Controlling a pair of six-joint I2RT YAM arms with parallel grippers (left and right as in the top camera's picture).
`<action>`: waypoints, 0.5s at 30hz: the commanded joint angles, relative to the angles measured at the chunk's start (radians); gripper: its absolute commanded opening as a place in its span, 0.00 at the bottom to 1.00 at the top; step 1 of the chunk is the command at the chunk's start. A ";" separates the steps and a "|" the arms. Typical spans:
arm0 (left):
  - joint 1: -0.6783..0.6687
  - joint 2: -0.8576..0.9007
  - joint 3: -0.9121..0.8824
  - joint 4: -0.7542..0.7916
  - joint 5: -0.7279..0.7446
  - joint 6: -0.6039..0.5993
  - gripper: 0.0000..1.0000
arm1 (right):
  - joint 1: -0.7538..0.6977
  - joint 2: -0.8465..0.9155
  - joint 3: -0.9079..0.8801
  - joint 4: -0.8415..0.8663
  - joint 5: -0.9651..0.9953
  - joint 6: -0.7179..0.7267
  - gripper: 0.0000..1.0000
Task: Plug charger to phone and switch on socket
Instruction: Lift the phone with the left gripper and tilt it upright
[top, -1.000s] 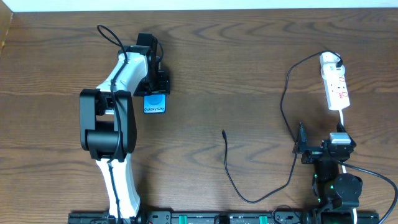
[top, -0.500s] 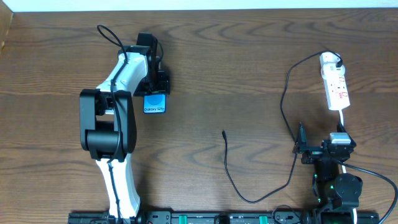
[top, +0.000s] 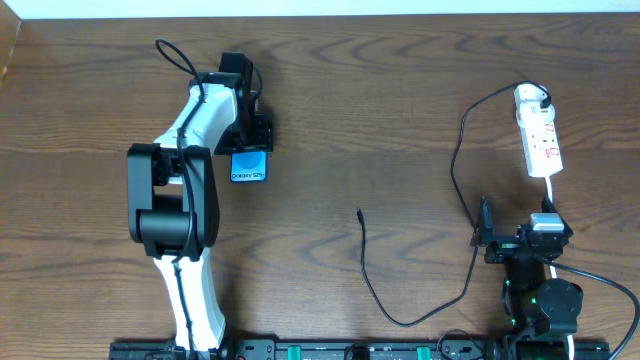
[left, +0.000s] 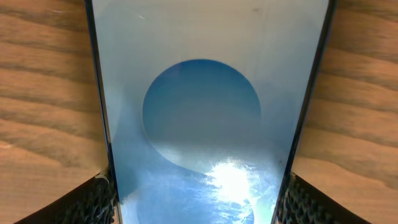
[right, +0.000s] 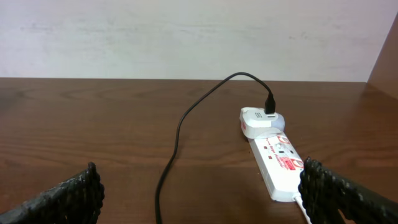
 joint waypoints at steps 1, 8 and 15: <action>0.000 -0.110 0.014 -0.006 0.002 0.006 0.08 | 0.004 -0.005 -0.001 -0.005 -0.002 0.010 0.99; 0.000 -0.208 0.014 -0.011 0.060 0.005 0.07 | 0.004 -0.005 -0.001 -0.005 -0.002 0.010 0.99; 0.000 -0.238 0.014 -0.001 0.300 -0.065 0.08 | 0.004 -0.005 -0.001 -0.005 -0.002 0.010 0.99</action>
